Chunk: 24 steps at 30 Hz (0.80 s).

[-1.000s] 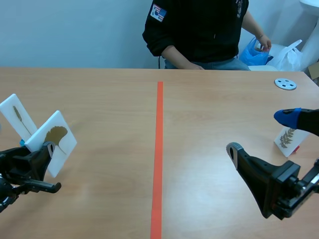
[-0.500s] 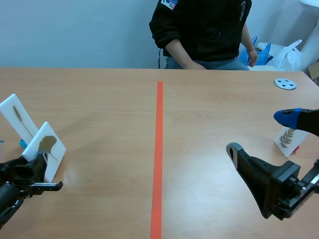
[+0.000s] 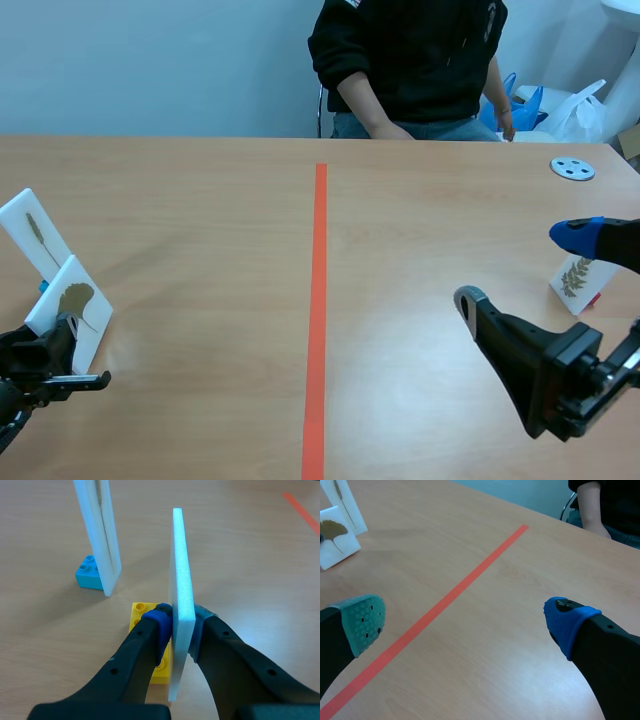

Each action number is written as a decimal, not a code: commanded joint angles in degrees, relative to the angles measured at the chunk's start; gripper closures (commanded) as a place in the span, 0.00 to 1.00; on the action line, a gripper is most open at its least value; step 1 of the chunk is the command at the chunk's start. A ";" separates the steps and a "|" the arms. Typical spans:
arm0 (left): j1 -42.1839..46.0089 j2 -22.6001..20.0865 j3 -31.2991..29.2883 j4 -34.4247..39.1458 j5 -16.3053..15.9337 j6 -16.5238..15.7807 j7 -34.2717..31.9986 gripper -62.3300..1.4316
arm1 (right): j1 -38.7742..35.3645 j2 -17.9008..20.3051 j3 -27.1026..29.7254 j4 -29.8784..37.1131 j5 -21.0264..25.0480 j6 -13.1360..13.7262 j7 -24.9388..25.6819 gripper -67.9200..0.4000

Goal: Sort the leaf by its shape. The table is split by an orange tape line. A compound leaf with several leaflets goes to the left side, a simple leaf with one blade goes to the right side. Return to the home posture when a red brick is placed on the table.

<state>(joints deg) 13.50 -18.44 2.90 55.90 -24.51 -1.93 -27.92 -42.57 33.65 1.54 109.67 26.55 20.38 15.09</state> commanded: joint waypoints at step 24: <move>6.45 -5.14 -3.37 19.91 -0.13 -2.45 2.32 0.08 | 0.83 0.00 0.44 0.13 0.66 -0.02 0.87 0.00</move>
<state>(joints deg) 18.68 -22.85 -0.34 74.70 -24.53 -3.75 -25.89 -42.57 33.65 1.54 109.67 26.57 20.38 15.09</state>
